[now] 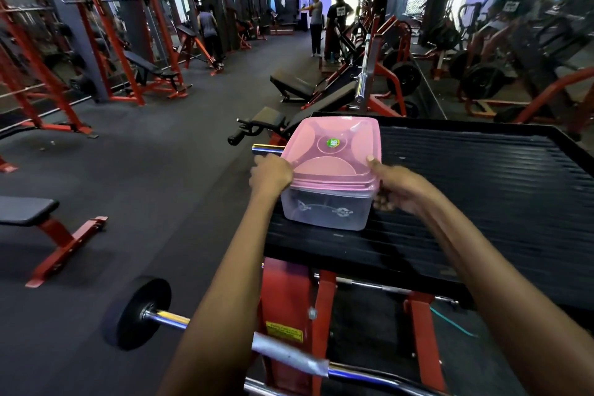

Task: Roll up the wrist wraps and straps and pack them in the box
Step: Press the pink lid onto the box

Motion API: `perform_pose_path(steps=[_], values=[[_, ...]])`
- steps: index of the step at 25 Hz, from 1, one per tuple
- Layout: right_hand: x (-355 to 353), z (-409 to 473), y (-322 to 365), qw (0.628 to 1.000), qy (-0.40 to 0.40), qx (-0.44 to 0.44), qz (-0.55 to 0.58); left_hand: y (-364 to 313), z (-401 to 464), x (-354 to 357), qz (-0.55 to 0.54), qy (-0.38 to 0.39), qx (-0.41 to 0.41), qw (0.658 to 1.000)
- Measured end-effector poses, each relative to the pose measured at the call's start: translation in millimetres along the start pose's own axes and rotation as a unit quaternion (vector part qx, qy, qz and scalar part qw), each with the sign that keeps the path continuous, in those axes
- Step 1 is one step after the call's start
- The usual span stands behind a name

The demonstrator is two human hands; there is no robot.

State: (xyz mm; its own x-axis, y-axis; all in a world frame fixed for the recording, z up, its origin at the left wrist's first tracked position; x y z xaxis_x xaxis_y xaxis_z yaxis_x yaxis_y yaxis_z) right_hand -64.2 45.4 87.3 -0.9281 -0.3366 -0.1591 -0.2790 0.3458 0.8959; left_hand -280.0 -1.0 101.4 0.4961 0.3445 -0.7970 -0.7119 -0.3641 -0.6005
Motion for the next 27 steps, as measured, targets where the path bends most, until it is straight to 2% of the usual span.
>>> perform_pose_path(steps=[1,3,6,9,13,15,18,20,27], values=[[-1.6,-7.7,-1.7,0.997,0.048,0.039,0.047,-6.1,-1.4,0.6,-0.006,-0.008,-0.008,1.000],[-1.8,-14.0,-0.9,0.985,0.093,0.075,0.126,-17.0,-5.3,6.5,-0.019,-0.034,-0.007,0.999],[1.3,-12.1,0.1,0.976,0.089,0.074,0.184,-24.1,-15.0,18.4,0.020,-0.069,0.026,0.997],[5.1,-10.0,-4.4,0.981,0.058,0.059,0.178,-18.6,-13.7,22.1,0.043,-0.060,0.033,0.997],[-2.4,-10.8,2.4,0.995,0.051,0.053,0.068,-28.2,2.2,11.9,0.059,-0.008,-0.011,0.998],[-8.5,2.4,17.3,1.000,-0.003,0.003,-0.027,-36.5,19.3,8.2,0.045,0.008,-0.005,0.999],[-12.4,34.7,42.2,0.966,-0.160,-0.082,-0.187,-45.7,43.8,12.7,0.064,0.052,0.029,0.996],[-11.5,56.4,55.0,0.935,-0.202,-0.081,-0.279,-51.9,61.7,16.7,0.071,0.064,0.048,0.994],[-20.9,119.8,104.9,0.918,-0.235,-0.058,-0.313,-72.4,136.7,24.7,0.075,0.091,0.093,0.989]])
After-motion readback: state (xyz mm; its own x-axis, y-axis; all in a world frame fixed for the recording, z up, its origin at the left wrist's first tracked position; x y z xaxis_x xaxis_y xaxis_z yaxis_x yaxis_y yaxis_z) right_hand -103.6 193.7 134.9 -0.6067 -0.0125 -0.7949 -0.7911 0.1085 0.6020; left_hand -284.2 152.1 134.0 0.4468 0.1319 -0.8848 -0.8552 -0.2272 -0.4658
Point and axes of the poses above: each hand's wrist, its own z-axis towards the middle knuckle, its own x-axis out of the palm, y = z × x, the point moved 3 cm from there along z, towards the middle knuckle, and after that the axes turned 8 degrees about x, right-handed, at the moved point
